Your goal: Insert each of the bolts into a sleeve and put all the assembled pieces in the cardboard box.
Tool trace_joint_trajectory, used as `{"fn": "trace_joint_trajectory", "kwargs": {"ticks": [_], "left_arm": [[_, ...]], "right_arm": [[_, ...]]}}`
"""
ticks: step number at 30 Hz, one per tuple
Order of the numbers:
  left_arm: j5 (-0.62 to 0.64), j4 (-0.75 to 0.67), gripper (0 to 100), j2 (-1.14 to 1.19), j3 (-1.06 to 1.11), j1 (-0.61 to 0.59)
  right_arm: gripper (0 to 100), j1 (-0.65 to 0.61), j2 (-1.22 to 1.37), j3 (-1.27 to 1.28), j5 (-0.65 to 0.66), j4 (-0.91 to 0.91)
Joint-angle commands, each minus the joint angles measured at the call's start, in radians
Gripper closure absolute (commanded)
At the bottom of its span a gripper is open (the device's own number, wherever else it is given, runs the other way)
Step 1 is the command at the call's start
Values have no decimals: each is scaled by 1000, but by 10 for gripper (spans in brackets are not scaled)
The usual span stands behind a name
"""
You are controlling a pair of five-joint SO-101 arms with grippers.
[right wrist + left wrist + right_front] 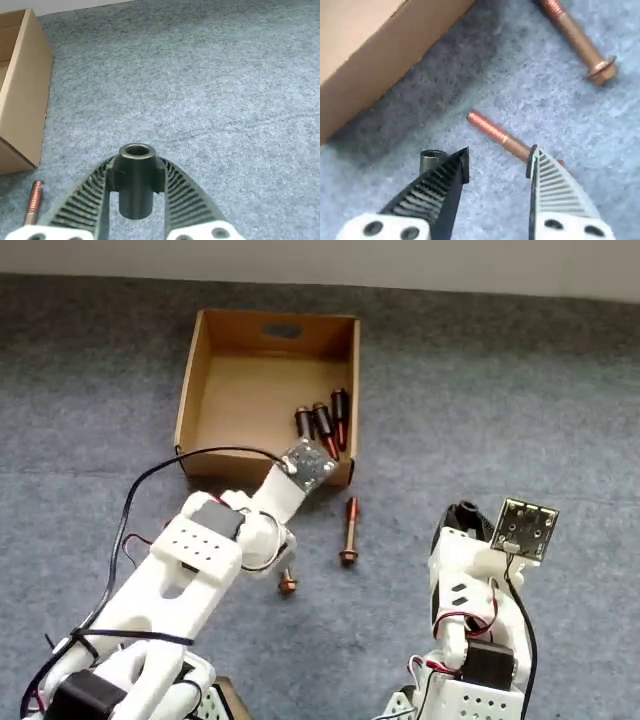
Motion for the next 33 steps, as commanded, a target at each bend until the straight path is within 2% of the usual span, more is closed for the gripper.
{"fn": "trace_joint_trajectory", "kwargs": {"ticks": [1, 9, 15, 20, 33], "left_arm": [[92, -23, 786, -33, 2, -5], [120, 51, 786, 16, 8, 31], [120, 49, 786, 272, -53, 88], [120, 60, 790, 433, -148, 91], [114, 107, 800, 446, -173, 93]], "right_arm": [[992, 5, -12, -7, -12, 5], [992, 5, -12, -7, -12, 5], [992, 5, -12, -5, -12, 5], [992, 5, -12, -5, -12, 5], [992, 5, -12, -5, -11, 5]]}}
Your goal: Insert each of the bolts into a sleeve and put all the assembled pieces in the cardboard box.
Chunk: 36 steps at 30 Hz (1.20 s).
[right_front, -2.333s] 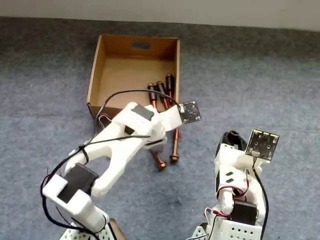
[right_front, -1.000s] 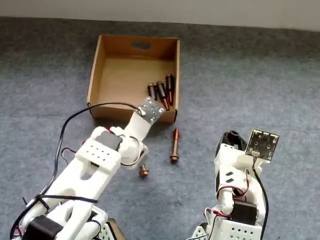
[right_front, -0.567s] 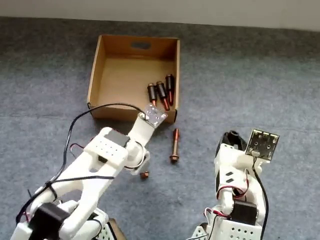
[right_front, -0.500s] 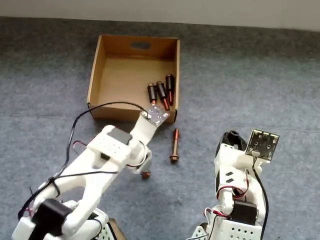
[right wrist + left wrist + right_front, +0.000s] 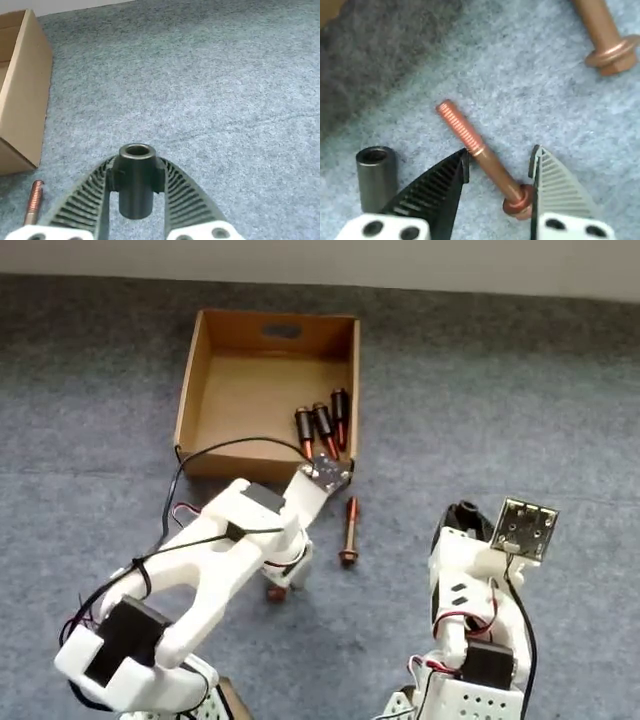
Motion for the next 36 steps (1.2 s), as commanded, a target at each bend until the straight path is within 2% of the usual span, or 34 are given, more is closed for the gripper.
{"fn": "trace_joint_trajectory", "kwargs": {"ticks": [1, 4, 6, 8, 11, 15, 19, 21, 23, 32, 36], "left_arm": [[-3, 29, 829, 10, -4, 10], [-60, 29, 1000, 10, -4, 10], [-89, 29, 974, 10, 1, 10], [-117, 29, 994, 10, 1, 5], [-216, 49, 992, 10, -7, 2], [-431, 173, 992, 2, -38, 2], [-741, 298, 992, -42, -53, 1], [-891, 319, 992, -59, -51, 1], [-980, 319, 992, -65, -53, 4], [-907, 310, 976, -73, -56, 2], [-891, 269, 842, -68, -56, 2]], "right_arm": [[992, 5, -12, -5, -8, 5], [992, 5, -12, -5, -8, 5], [992, 5, -12, -5, -8, 5], [992, 5, -12, -5, -8, 5], [992, 5, -12, -5, -8, 5], [992, 5, -12, -5, -8, 5], [992, 5, -12, -5, -8, 5], [992, 5, -12, -5, -8, 5], [992, 5, -12, -5, -8, 5], [992, 5, -12, -5, -8, 5], [992, 5, -10, -5, -8, 5]]}}
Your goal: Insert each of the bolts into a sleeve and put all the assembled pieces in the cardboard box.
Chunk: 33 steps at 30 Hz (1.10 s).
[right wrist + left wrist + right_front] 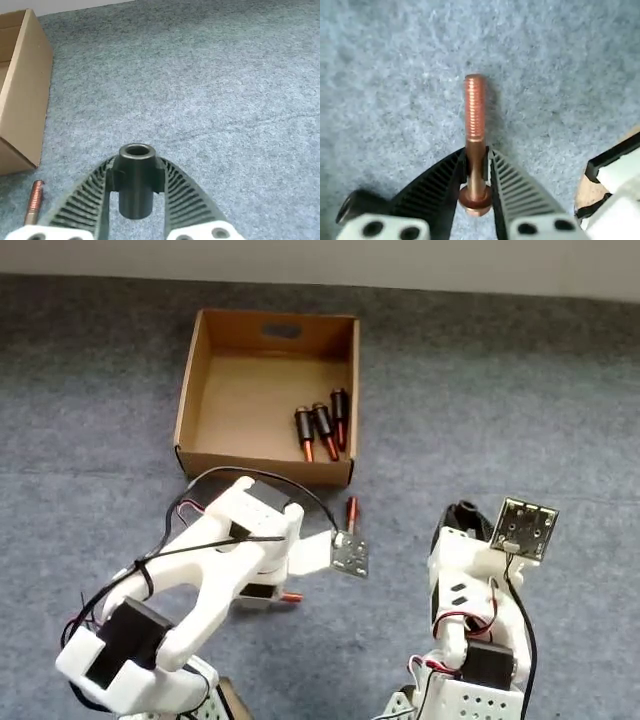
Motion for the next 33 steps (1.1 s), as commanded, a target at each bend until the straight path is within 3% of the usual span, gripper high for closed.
{"fn": "trace_joint_trajectory", "kwargs": {"ticks": [1, 6, 11, 20, 25, 33], "left_arm": [[49, -32, 810, -42, -24, -4], [124, -26, 787, -44, -74, -5], [218, 135, 792, -45, -236, -15], [819, 192, 981, -36, -257, 5], [1227, 195, 938, -35, -202, -12], [1381, 87, 825, -35, -71, -24]], "right_arm": [[992, 5, -10, -4, -8, 5], [992, 5, -10, -4, -8, 5], [992, 5, -10, -4, -8, 5], [992, 5, -10, -4, -8, 5], [992, 5, -10, -4, -8, 5], [992, 5, -10, -4, -8, 5]]}}
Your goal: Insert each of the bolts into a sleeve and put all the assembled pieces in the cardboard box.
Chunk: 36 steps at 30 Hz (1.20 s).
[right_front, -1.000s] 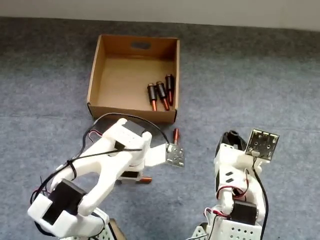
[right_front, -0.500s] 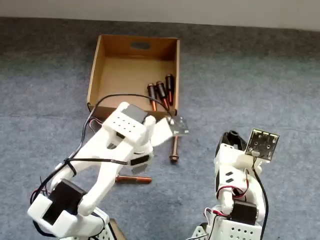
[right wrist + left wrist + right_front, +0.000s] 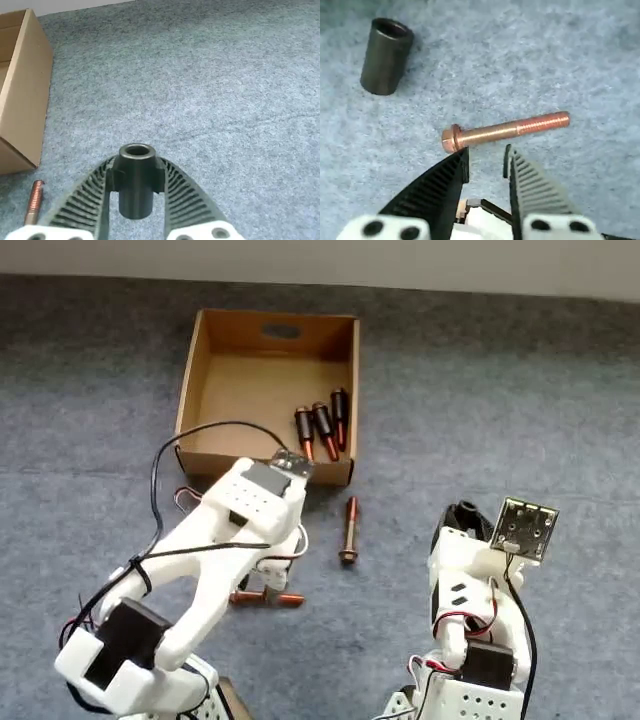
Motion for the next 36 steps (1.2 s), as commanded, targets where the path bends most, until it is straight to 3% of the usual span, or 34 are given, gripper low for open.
{"fn": "trace_joint_trajectory", "kwargs": {"ticks": [1, 17, 21, 32, 36], "left_arm": [[72, -68, 820, -31, 56, -7], [103, -331, 775, -33, 128, -5], [98, -279, 776, -41, 105, -2], [95, 75, 776, -41, -77, -1], [55, 126, 777, -41, -105, 1]], "right_arm": [[992, 5, -10, -4, -8, 5], [992, 5, -10, -4, -8, 5], [992, 5, -10, -4, -8, 5], [992, 5, -12, -4, -8, 5], [992, 5, -12, -4, -8, 5]]}}
